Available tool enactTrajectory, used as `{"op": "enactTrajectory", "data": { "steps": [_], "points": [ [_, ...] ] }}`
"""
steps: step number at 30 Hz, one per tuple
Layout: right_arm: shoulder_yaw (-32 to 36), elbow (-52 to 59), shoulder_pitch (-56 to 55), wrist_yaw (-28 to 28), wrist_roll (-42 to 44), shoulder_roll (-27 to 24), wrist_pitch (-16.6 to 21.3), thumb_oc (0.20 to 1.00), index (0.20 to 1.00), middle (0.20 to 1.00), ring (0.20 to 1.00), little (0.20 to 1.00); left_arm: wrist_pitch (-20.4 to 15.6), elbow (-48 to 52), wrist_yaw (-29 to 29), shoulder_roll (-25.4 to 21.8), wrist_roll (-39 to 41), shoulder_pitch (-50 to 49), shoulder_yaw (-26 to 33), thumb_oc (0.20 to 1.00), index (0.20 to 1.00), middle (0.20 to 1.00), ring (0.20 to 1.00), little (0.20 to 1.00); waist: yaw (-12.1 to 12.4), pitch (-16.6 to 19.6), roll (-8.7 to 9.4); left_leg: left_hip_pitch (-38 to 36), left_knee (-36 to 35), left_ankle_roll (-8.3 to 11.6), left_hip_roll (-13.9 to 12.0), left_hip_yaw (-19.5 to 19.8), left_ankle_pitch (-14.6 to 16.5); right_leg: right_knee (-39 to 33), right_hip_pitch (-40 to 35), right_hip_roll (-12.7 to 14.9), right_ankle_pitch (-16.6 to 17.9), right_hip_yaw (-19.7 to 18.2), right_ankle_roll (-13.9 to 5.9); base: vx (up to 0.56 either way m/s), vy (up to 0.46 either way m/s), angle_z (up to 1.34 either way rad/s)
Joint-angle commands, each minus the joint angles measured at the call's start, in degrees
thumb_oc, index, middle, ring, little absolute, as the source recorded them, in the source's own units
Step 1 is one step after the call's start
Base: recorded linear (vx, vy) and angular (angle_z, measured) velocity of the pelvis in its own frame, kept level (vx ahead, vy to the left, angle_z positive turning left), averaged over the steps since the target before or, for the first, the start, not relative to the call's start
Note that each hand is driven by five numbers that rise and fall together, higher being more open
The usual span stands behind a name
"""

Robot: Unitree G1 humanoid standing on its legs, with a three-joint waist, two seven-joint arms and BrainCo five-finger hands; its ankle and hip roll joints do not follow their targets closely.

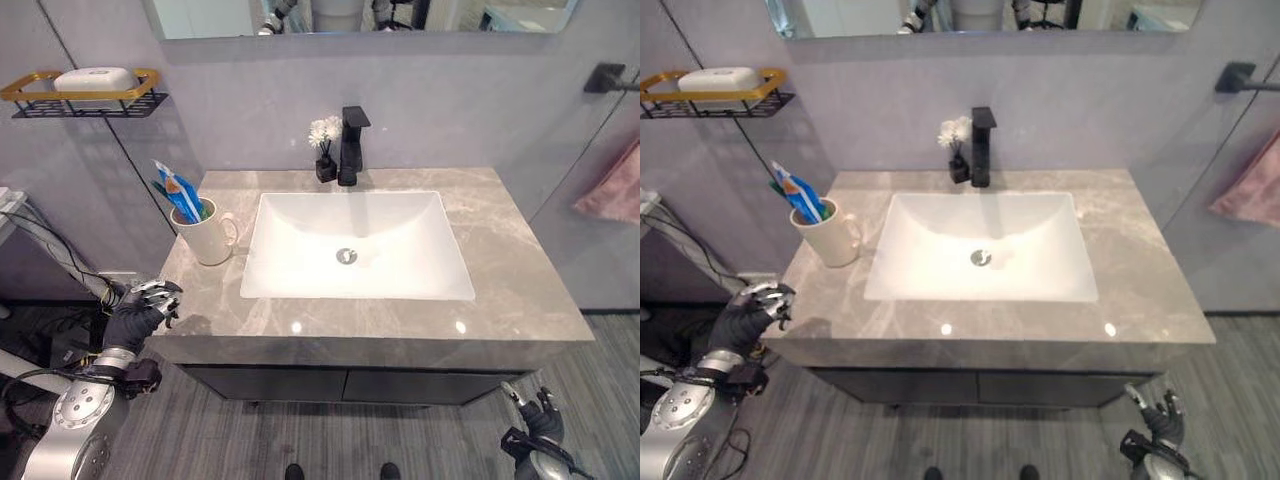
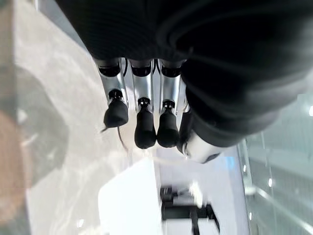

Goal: Put brush and paste in cup on sink, flatten towel.

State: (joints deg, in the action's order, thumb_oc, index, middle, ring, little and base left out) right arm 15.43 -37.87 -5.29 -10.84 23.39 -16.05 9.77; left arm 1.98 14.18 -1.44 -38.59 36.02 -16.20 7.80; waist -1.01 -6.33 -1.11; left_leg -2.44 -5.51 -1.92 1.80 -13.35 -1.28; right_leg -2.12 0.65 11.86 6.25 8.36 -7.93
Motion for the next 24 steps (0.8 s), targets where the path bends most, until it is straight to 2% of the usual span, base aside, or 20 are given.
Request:
{"op": "enactTrajectory", "data": {
  "steps": [1, 2, 4, 7, 9, 11, 14, 15, 17, 21, 22, 23, 24],
  "points": [
    [-0.4, 1.1, 1.2, 0.5, -0.9, -1.9, 1.5, 1.000, 1.000, 1.000, 1.000, 1.000, -2.1, 3.8, 0.0, -2.4, 2.9, 1.9, 2.0, 0.200, 0.200, 0.200, 0.200, 0.200, -1.7, -0.7, -0.59, -2.1, 3.3, -1.64, 0.4, 3.5, 5.4, 4.8, 0.8, -4.0, -2.6, -1.8, 0.39, 0.03, 0.107, -0.44],
    [-1.1, 0.8, 0.4, 0.7, -1.0, -1.8, 1.9, 1.000, 1.000, 1.000, 1.000, 1.000, -1.6, 3.7, -0.2, -2.2, 2.8, 1.8, 1.9, 0.200, 0.200, 0.200, 0.200, 0.200, -1.9, -0.7, -0.20, -2.8, 3.0, -1.61, 0.7, 3.3, 5.3, 4.2, 1.3, -7.1, -3.5, -0.8, 1.43, 0.02, 0.040, -0.01],
    [-2.0, 1.0, 0.4, 0.9, -1.0, -1.7, 2.2, 1.000, 1.000, 1.000, 1.000, 1.000, -1.5, 3.6, -0.8, -1.8, 2.8, 0.9, 2.4, 0.200, 0.200, 0.200, 0.200, 0.200, -1.0, -0.8, 0.58, -3.2, 2.5, -0.96, 0.6, 1.9, 4.7, 2.6, 0.8, -8.1, -3.2, 3.5, 2.10, 0.00, -0.017, 0.03],
    [-2.0, -0.1, 0.4, 0.6, -0.8, -2.1, 2.3, 1.000, 1.000, 1.000, 1.000, 1.000, -1.6, 3.8, -0.9, -0.7, 3.0, 1.6, 1.2, 0.200, 0.200, 0.200, 0.200, 0.200, -0.9, -0.3, 1.10, -3.5, 2.7, -0.38, 0.4, 2.3, 4.4, 0.5, -0.8, -9.2, -3.6, 1.1, 2.41, 0.03, -0.072, -0.07],
    [-1.7, -0.8, 0.8, 0.6, -0.6, -2.2, 2.2, 1.000, 1.000, 1.000, 1.000, 1.000, -1.5, 3.7, -1.0, -0.4, 2.9, 1.5, 1.2, 0.200, 0.200, 0.200, 0.200, 0.200, -0.7, -0.1, 1.16, -3.9, 2.4, -0.21, 0.3, 2.1, 4.5, -0.8, -1.6, -9.1, -3.3, 2.0, 2.27, 0.06, -0.068, -0.02],
    [-0.6, -1.8, 0.7, 0.9, 0.9, -2.7, 2.1, 1.000, 1.000, 1.000, 1.000, 1.000, -1.5, 3.1, -1.1, 0.9, 4.3, 1.2, 0.5, 0.200, 0.200, 0.200, 0.200, 0.200, -1.0, 0.3, 1.24, -4.7, 2.5, 0.02, -0.1, 1.8, 4.7, -2.1, -2.7, -9.6, -3.1, 0.5, 2.51, 0.08, -0.100, -0.05],
    [-1.6, -2.1, 0.0, 2.5, 0.7, -3.4, 1.6, 1.000, 1.000, 1.000, 1.000, 1.000, -1.2, 2.4, -1.4, 1.6, 5.0, 1.6, -0.3, 0.200, 0.200, 0.200, 0.200, 0.200, -1.2, 0.4, 1.40, -4.7, 2.9, 0.32, -0.6, 2.1, 4.8, -2.0, -3.3, -9.8, -3.8, 1.1, 3.02, 0.05, -0.124, 0.03],
    [-5.5, -4.3, -0.8, 4.7, -3.0, -5.4, 0.4, 1.000, 1.000, 1.000, 1.000, 1.000, -1.4, 1.6, -2.2, 1.7, 5.4, 3.3, -1.6, 0.200, 0.200, 0.200, 0.200, 0.200, -1.7, 0.1, 1.78, -3.8, 5.5, 0.91, -1.2, 2.9, 5.3, -1.0, -3.2, -10.1, -4.8, 0.8, 3.95, 0.04, -0.185, 0.08],
    [-7.4, -5.1, -1.0, 6.4, -4.1, -6.2, 0.0, 1.000, 1.000, 1.000, 1.000, 1.000, -1.5, 1.1, -2.4, 2.0, 5.5, 4.7, -2.6, 0.200, 0.200, 0.200, 0.200, 0.200, -2.1, -0.4, 2.15, -1.9, 8.9, 1.41, -1.4, 3.7, 5.7, -1.1, -3.3, -10.0, -5.2, 1.0, 4.47, 0.00, -0.152, 0.26],
    [-10.8, -8.2, -0.9, 8.7, -6.9, -8.5, -0.8, 1.000, 1.000, 1.000, 1.000, 1.000, -2.7, -0.1, -2.8, 3.7, 5.8, 8.4, -5.1, 0.200, 0.200, 0.200, 0.200, 0.200, -2.1, -2.7, 3.20, 6.1, 22.4, 3.59, -0.2, 6.7, 3.0, -0.4, -3.7, -9.1, -5.4, 1.2, 5.76, -0.02, -0.062, 0.47],
    [-11.9, -10.6, -1.5, 9.7, -8.5, -9.0, -1.6, 1.000, 1.000, 1.000, 1.000, 1.000, -2.8, -0.2, -3.3, 4.4, 5.4, 9.6, -5.5, 0.200, 0.200, 0.200, 0.200, 0.200, -2.4, -3.0, 3.39, 9.0, 17.1, 3.91, -3.1, 5.3, 1.4, -0.7, -3.6, -7.5, -5.6, 1.8, 5.26, -0.01, 0.074, 0.38],
    [-11.9, -10.6, -1.5, 9.7, -8.5, -9.0, -1.6, 1.000, 1.000, 1.000, 1.000, 1.000, -2.8, -0.2, -3.3, 4.3, 5.4, 9.6, -5.5, 0.200, 0.200, 0.200, 0.200, 0.200, -2.3, -3.0, 3.43, 8.9, 16.9, 3.90, -3.0, 5.3, 1.4, -0.7, -3.6, -7.4, -5.6, 1.7, 5.23, 0.02, 0.126, 0.27],
    [-12.5, -11.5, -1.6, 9.7, -10.0, -9.3, -1.6, 1.000, 1.000, 1.000, 1.000, 1.000, -2.7, -0.3, -2.9, 4.2, 5.3, 9.6, -5.7, 0.200, 0.200, 0.200, 0.200, 0.200, -2.2, -3.0, 3.28, 9.4, 13.2, 4.31, -5.4, 5.0, -1.0, -0.8, -3.6, -7.0, -5.6, 1.7, 5.00, 0.05, 0.077, 0.13]
  ]
}}
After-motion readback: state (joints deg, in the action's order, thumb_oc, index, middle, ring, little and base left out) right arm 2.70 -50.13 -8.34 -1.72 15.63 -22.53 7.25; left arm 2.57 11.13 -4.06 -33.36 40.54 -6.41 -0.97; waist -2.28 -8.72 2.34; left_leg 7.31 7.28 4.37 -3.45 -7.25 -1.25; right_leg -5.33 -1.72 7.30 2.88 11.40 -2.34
